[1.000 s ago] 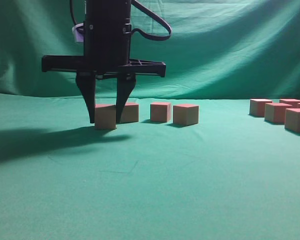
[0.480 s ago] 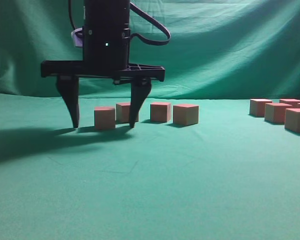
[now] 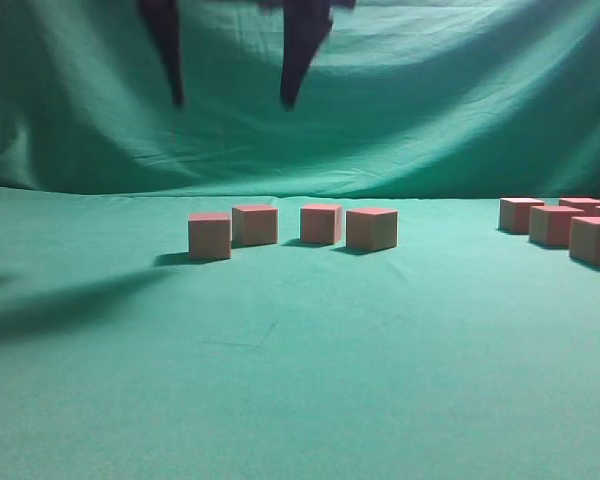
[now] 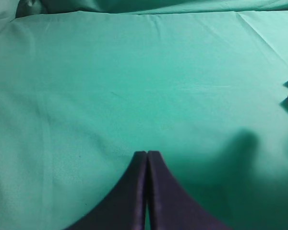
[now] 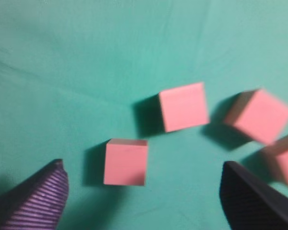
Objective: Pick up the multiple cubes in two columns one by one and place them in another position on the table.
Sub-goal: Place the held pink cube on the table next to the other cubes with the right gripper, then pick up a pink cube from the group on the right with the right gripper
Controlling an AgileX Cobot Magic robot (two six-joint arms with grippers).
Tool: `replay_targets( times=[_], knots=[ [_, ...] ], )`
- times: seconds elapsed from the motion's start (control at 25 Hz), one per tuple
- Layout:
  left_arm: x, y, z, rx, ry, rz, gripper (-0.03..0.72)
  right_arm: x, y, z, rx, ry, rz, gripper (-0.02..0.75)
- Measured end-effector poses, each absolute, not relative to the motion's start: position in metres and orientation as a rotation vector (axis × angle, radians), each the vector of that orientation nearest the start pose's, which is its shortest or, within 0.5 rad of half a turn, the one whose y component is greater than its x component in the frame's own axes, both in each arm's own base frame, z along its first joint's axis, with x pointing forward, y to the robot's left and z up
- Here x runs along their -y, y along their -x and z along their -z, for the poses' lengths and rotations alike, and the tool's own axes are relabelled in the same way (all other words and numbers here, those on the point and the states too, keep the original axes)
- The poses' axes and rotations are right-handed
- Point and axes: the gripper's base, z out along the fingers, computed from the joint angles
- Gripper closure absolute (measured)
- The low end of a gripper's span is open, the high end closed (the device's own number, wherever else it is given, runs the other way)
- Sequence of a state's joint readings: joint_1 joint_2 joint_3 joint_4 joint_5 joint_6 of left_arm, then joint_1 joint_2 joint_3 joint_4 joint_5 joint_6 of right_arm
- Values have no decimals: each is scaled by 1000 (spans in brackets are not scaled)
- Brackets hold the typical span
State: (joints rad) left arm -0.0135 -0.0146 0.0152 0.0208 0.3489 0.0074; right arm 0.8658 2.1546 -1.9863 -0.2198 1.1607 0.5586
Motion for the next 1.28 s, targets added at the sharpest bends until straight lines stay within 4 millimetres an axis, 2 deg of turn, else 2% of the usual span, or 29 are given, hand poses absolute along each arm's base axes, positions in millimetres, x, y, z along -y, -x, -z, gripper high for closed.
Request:
replay_targets(
  times=[0.16,0.2,0.28,0.32,0.36,0.6,0.8,0.96,1.2,1.28],
  knots=[
    [0,-53,-177,-1833,-32,-16,688,-327,-308,-312,-2601,566,-52,157],
    [0,-53,-177,-1833,-32,-16,688,-323,-306,-322,-2572,584,-48,205],
    [0,-53,-177,-1833,-32,-16,688,-315,-303,-342,-2514,615,-26,215],
    [0,-53,-177,-1833,-32,-16,688,-311,-302,-348,-2493,625,-14,265],
    [0,-53,-177,-1833,-32,-16,688,-308,-300,-354,-2474,633,-9,274],
    [0,-53,-177,-1833,-32,-16,688,-292,-288,-388,-2381,728,-6,267],
    [0,-53,-177,-1833,-32,-16,688,-255,-285,-422,-2323,669,-14,267],
    [0,-53,-177,-1833,-32,-16,688,-219,-289,-418,-2380,595,44,267],
    [0,-53,-177,-1833,-32,-16,688,-178,-285,-376,-2551,509,161,267],
    [0,-53,-177,-1833,-32,-16,688,-167,-284,-353,-2623,504,217,267]
  ],
)
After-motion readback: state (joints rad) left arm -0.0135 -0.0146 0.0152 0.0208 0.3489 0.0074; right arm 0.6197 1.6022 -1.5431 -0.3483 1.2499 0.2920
